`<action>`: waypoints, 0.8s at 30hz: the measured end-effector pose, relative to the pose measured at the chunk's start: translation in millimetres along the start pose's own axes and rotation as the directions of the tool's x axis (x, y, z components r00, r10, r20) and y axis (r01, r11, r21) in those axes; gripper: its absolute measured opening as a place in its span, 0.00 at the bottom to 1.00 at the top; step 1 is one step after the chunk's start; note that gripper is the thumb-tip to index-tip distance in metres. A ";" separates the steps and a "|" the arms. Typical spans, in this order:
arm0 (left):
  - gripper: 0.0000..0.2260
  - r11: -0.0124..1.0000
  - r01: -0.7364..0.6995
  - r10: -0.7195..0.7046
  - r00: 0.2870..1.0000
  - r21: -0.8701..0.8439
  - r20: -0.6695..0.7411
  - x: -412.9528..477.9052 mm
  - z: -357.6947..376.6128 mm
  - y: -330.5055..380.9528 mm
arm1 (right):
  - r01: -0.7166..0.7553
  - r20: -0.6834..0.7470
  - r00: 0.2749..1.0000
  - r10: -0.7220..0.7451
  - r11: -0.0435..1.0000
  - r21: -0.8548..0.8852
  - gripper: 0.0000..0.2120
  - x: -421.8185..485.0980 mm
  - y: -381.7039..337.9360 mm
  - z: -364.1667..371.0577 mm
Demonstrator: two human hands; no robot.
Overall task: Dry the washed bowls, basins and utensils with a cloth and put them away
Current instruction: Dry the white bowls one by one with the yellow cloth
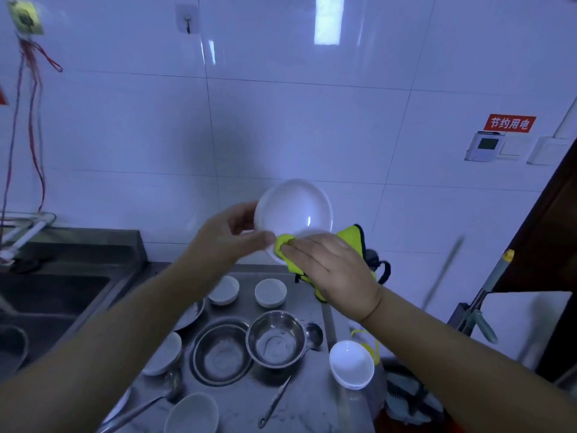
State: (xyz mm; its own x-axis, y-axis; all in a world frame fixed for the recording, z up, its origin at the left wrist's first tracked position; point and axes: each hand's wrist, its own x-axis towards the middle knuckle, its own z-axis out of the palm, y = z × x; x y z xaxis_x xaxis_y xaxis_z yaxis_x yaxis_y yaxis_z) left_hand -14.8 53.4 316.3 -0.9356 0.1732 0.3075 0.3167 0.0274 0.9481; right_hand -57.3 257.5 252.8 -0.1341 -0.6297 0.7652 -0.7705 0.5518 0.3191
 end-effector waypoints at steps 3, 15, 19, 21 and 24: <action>0.22 0.994 -0.027 0.016 0.995 -0.107 -0.095 -8.8 16.4 -18.7 | -0.214 -0.063 0.973 0.222 0.970 0.113 0.15 4.0 -24.2 0.0; 0.27 0.993 0.074 -0.084 0.990 0.094 0.115 4.6 -9.6 10.1 | 0.118 0.057 0.992 -0.114 0.990 -0.078 0.11 -11.1 -3.1 -12.5; 0.17 0.994 0.100 -0.099 0.995 -0.045 0.021 -5.2 7.1 -15.2 | -0.079 0.059 0.995 0.081 0.996 -0.039 0.15 -11.9 -16.3 -9.1; 0.15 0.982 0.140 -0.139 0.990 -0.126 0.017 -6.9 8.2 -19.9 | -0.133 0.078 0.988 0.132 0.991 0.005 0.14 -14.2 -25.1 -5.5; 0.16 0.974 0.165 -0.157 0.985 -0.152 0.066 -8.7 4.2 -15.5 | -0.188 0.147 0.973 0.177 0.979 0.071 0.18 -19.4 -31.0 -6.9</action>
State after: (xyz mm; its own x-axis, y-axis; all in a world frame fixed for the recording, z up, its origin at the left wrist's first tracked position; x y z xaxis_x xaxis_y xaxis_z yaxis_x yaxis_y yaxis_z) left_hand -11.0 55.6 298.6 -0.9614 0.2313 0.1491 0.1303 -0.0946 0.9869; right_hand -26.5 256.3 231.9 -0.3582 -0.5958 0.7188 -0.7739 0.6201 0.1285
